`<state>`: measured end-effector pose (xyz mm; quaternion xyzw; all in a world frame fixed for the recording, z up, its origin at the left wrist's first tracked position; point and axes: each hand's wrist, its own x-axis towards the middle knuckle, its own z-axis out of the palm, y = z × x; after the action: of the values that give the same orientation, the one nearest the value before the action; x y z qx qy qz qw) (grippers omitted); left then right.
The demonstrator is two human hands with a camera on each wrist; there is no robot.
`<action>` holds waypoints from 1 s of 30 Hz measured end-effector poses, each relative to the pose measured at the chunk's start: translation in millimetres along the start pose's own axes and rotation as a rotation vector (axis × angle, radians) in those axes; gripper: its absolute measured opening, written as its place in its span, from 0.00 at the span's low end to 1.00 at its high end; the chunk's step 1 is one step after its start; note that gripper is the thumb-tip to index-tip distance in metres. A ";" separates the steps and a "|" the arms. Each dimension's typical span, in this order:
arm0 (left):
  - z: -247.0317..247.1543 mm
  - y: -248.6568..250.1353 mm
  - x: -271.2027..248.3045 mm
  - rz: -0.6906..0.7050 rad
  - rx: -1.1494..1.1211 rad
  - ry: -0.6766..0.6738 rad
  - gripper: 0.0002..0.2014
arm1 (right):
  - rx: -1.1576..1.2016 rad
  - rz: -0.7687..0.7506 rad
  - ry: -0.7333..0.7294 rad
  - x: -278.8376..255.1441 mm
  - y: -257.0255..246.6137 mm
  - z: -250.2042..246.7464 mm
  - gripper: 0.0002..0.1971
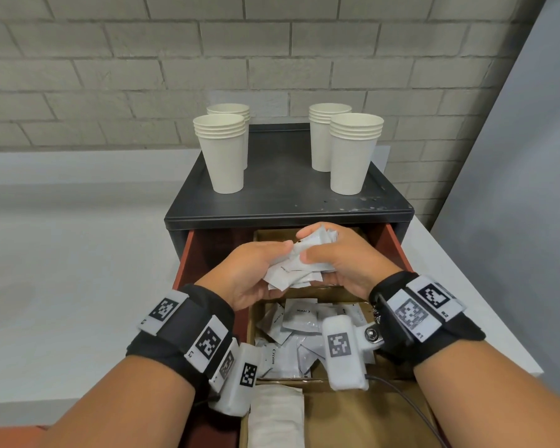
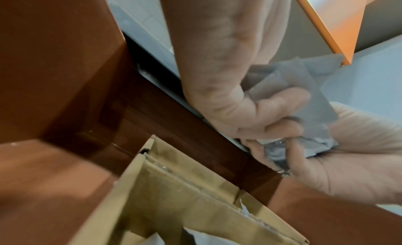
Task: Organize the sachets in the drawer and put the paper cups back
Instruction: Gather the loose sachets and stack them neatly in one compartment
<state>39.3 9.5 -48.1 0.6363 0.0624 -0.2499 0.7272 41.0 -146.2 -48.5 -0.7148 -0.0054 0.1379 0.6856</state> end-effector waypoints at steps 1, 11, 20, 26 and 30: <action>-0.2 -0.1 0.3 0.010 0.033 0.011 0.09 | 0.001 -0.005 0.024 -0.7 -1.0 -1.1 0.15; -5.5 1.8 5.9 0.071 0.125 0.137 0.13 | -0.072 -0.039 0.227 -2.4 -5.6 -8.6 0.19; -3.6 -7.7 15.2 0.009 0.088 0.225 0.12 | -0.569 -0.353 0.096 -2.5 6.5 16.9 0.22; -2.2 -5.6 16.4 -0.014 -0.030 0.242 0.10 | -0.581 -0.362 0.128 0.9 9.6 20.8 0.20; -0.8 -3.0 16.6 -0.006 -0.080 0.292 0.08 | -0.363 -0.242 0.245 0.7 1.5 12.6 0.15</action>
<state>52.5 5.3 -57.7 0.6362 0.1795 -0.1543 0.7343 38.9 -133.8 -50.4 -0.8319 -0.0327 -0.0362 0.5528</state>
